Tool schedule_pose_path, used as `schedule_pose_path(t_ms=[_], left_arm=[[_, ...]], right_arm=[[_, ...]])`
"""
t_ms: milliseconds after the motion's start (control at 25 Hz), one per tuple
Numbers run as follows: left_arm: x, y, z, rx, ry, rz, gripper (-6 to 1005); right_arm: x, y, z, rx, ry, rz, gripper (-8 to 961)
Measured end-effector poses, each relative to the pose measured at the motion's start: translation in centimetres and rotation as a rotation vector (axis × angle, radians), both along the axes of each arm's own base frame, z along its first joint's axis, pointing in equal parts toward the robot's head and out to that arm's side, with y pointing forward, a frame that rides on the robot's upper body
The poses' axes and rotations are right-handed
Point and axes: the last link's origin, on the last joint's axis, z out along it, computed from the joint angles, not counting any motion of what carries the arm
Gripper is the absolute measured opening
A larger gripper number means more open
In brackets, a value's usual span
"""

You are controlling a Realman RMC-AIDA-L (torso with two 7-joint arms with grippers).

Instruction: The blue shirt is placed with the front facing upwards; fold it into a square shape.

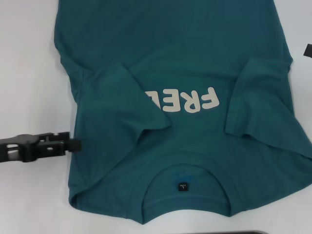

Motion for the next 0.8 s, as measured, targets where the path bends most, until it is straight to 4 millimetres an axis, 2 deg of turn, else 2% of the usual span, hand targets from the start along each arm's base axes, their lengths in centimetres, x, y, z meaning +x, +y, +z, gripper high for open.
schedule_pose_path(t_ms=[240, 800], left_arm=[[-1.0, -0.1, 1.0, 0.012, 0.072, 0.076, 916], [-2.2, -0.6, 0.1, -0.068, 0.174, 0.113, 917]], right_arm=[[-0.3, 0.5, 0.2, 0.003, 0.009, -0.004, 936], [-0.5, 0.9, 0.3, 0.003, 0.018, -0.008, 937]])
